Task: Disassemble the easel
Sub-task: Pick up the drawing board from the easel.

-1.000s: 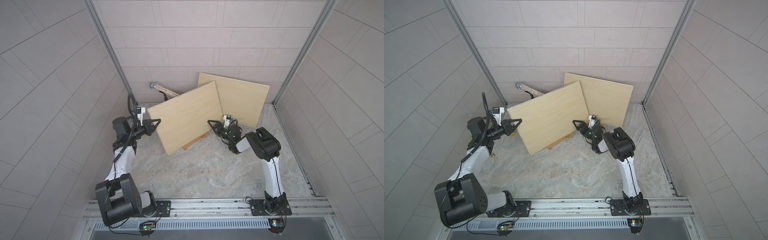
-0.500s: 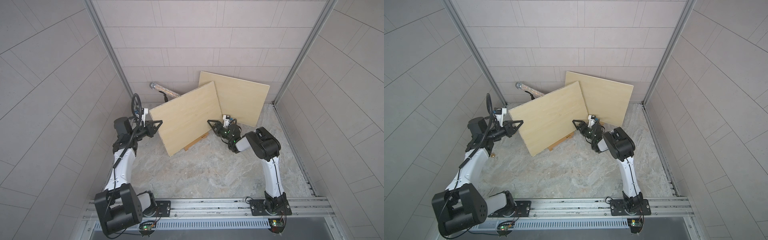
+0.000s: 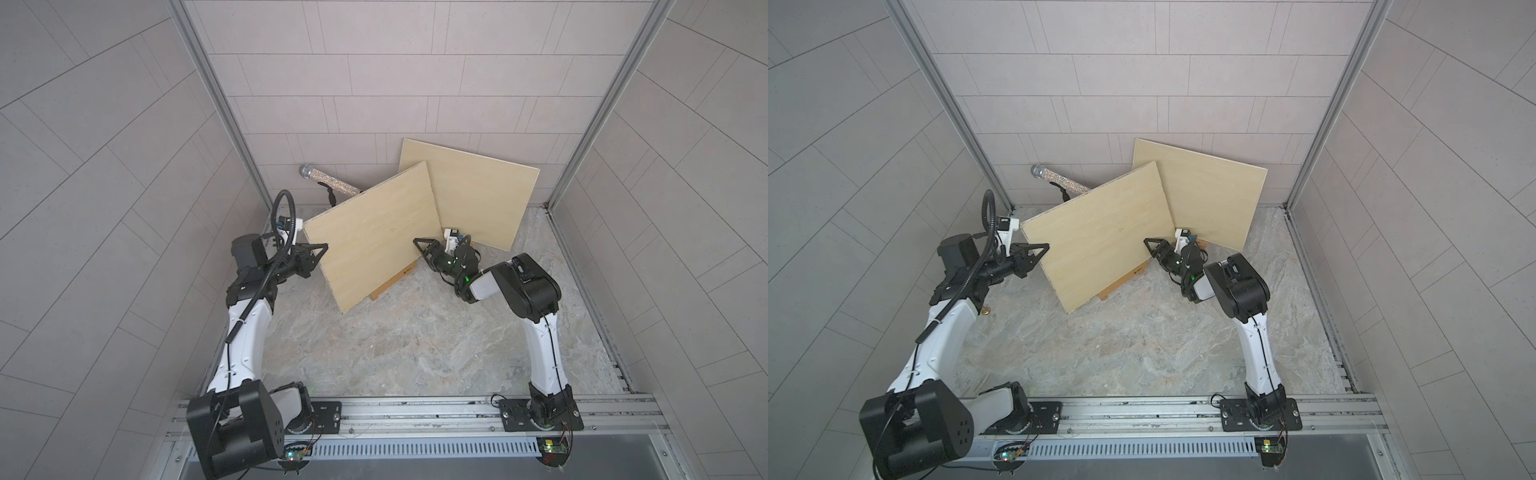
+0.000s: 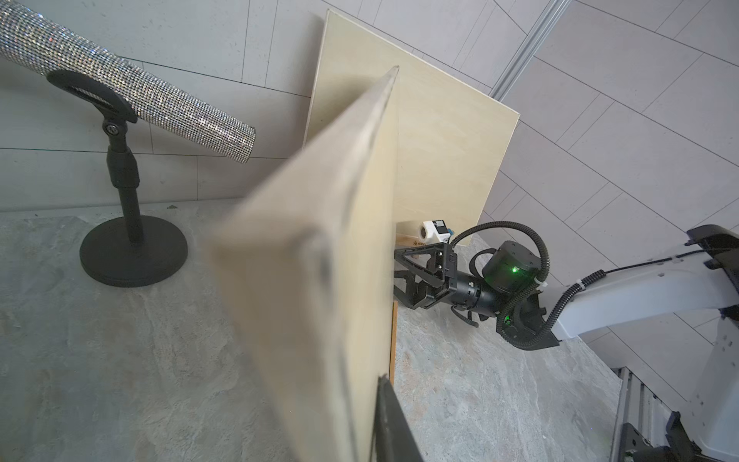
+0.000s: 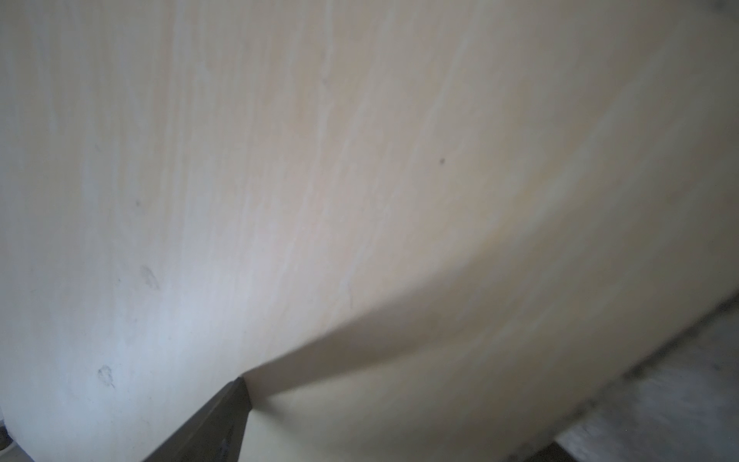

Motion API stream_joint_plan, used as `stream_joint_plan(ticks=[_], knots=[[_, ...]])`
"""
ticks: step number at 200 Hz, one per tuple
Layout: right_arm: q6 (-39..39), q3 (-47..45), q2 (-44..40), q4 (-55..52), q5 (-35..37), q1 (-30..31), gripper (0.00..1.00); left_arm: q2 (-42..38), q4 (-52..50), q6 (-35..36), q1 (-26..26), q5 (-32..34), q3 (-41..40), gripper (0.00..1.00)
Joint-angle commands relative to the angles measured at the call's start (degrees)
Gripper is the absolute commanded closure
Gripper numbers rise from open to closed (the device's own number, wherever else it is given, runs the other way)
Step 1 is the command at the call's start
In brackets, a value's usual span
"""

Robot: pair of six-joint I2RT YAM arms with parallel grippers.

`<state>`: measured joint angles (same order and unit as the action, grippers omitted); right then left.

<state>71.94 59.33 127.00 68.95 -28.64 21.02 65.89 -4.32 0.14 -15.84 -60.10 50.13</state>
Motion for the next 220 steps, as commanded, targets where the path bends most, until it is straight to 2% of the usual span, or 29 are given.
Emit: stream_joint_plan(ticks=[1,59,143,179,220], knots=[[-3.26,2.2,-4.51,9.54,-3.25,2.34,0.09,-1.36,1.81,7.71,0.77,6.09,2.08,1.0],[-3.68,4.13,-6.86,8.44,-3.67,2.36,0.09,-2.7,2.82,7.73,0.88,5.44,1.51,1.0],[-4.6,2.48,-13.35,6.64,-3.33,2.33,0.09,-2.76,7.73,0.37,0.85,0.88,2.43,1.0],[-4.81,-2.66,-18.54,6.21,-3.04,2.11,0.09,-4.09,5.61,-0.71,2.32,-0.33,1.85,1.0],[-5.02,-13.21,-26.68,6.2,-2.88,-0.43,0.1,-7.01,3.91,-1.55,5.42,-0.46,-2.19,1.0]])
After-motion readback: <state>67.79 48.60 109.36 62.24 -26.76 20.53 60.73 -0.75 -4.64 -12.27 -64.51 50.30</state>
